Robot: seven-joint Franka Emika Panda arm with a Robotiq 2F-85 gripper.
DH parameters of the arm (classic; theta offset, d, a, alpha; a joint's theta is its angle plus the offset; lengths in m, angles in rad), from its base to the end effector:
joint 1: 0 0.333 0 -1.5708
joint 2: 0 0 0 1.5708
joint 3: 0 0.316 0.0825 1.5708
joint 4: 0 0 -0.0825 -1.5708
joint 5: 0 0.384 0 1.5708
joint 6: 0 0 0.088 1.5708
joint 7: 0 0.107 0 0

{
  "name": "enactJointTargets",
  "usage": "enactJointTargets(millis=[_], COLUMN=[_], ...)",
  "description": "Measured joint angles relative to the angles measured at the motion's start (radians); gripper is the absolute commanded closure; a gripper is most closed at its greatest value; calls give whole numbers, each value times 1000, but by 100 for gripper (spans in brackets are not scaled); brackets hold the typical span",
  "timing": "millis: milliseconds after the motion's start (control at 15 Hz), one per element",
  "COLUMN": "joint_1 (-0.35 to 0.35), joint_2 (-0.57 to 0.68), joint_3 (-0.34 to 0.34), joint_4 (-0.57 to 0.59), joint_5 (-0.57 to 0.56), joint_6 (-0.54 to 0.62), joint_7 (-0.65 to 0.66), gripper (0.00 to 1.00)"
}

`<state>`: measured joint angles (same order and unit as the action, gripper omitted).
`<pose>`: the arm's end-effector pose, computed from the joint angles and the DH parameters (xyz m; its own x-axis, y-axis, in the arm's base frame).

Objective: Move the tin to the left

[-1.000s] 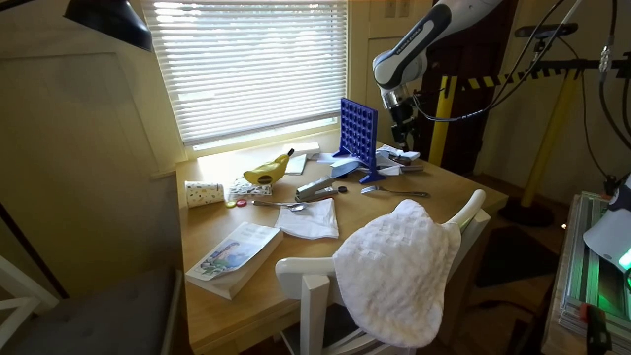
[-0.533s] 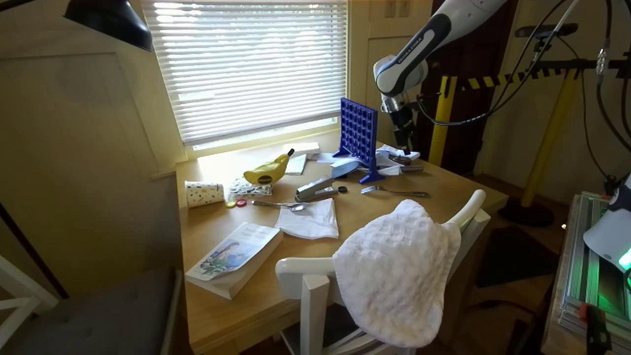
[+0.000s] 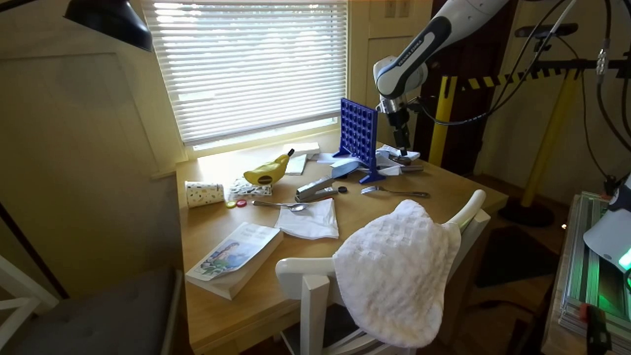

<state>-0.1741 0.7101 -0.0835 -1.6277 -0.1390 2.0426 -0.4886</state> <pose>0.6339 -0.1696 0.1859 0.8935 0.3014 -0.3330 0.3186 -0.9479 -0.0030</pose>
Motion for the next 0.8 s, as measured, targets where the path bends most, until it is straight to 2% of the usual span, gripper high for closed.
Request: enactJointTargets(millis=[400,800], joint_1=[-37,-68], joint_2=[13,32], joint_3=[42,67], joint_4=[0,1], joint_5=[1,9], joint_6=[23,24], joint_7=[-151,-218], gripper=[0,0])
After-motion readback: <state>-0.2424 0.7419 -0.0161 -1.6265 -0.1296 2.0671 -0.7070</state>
